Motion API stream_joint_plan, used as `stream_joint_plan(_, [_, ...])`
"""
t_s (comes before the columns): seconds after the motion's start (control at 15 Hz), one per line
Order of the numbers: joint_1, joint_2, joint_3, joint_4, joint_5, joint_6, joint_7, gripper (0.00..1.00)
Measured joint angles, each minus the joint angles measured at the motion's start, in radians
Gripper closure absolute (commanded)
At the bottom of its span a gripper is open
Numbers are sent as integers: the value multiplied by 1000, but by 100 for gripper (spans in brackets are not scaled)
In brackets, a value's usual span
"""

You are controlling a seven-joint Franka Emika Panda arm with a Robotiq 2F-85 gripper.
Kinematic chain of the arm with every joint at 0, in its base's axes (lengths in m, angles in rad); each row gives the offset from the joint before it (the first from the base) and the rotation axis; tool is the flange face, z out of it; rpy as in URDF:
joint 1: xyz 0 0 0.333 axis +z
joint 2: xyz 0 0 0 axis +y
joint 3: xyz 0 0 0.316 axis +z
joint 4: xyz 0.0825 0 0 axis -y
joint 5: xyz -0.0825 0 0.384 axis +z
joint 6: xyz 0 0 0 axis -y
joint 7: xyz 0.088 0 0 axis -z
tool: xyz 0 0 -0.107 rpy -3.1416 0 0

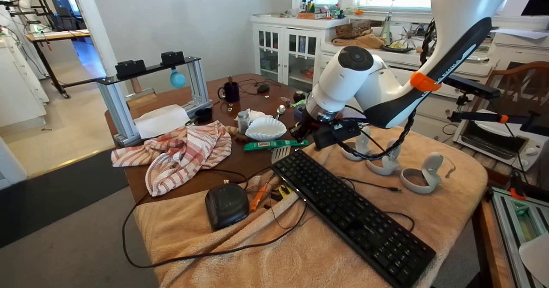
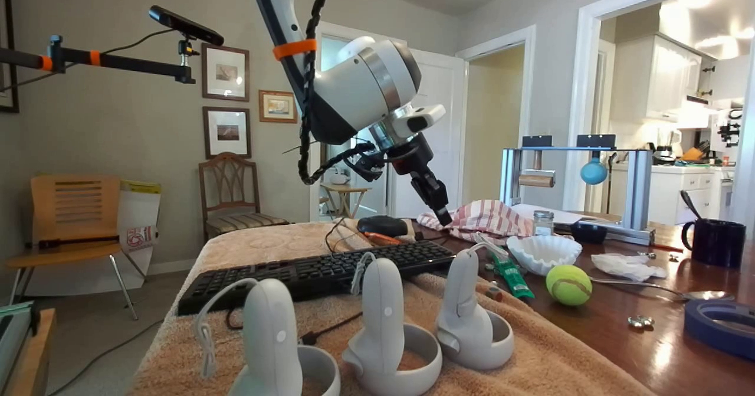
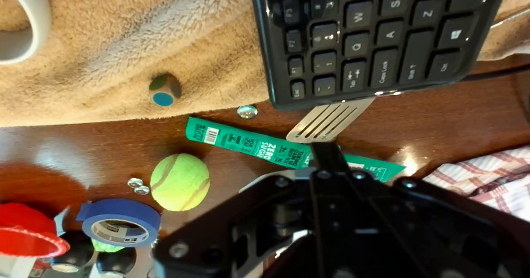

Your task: Press a button on the keyboard

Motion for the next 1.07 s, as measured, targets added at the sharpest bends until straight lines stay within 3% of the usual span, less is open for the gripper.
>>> stream_joint_plan(1.07, [0, 59, -22, 4, -67, 54, 4, 100])
